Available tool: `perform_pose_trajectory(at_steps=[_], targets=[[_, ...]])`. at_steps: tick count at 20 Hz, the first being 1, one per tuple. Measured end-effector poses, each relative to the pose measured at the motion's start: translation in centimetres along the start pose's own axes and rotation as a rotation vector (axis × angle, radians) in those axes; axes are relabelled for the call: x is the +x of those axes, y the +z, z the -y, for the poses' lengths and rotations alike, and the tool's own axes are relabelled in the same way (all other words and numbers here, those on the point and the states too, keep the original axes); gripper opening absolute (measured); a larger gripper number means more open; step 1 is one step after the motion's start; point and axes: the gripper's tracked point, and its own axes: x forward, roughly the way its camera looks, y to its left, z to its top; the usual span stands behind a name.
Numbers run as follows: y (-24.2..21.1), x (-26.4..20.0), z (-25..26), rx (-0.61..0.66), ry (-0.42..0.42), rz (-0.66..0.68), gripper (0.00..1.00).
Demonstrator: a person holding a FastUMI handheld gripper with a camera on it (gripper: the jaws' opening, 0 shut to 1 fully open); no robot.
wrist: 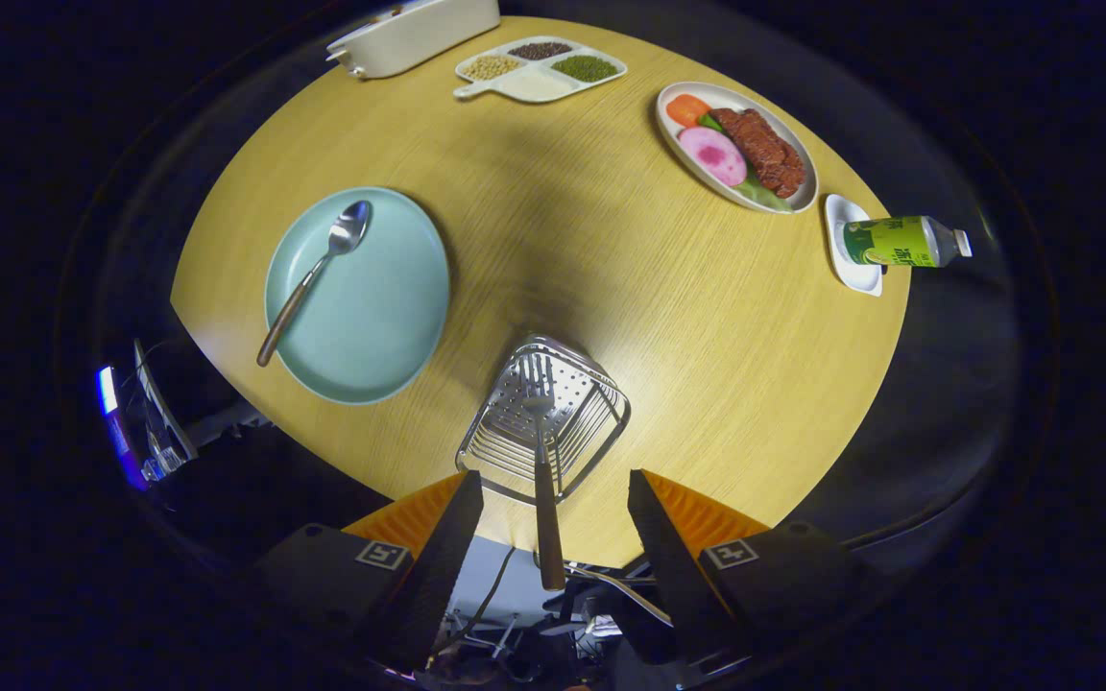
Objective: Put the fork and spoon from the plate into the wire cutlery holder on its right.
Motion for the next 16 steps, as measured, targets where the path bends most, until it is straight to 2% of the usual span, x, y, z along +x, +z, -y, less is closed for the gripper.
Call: perform_pose_trajectory(at_steps=[2,6,11,16], targets=[[0.2,-1.2,-0.4,0.025,0.012,0.087,0.99],[1.0,-3.4,-2.8,0.053,0.038,0.245,0.98],[3.8,-5.1,-10.7,0.106,0.201,0.365,1.0],[6.1,-2.6,-17.8,0.165,0.315,0.375,1.0]])
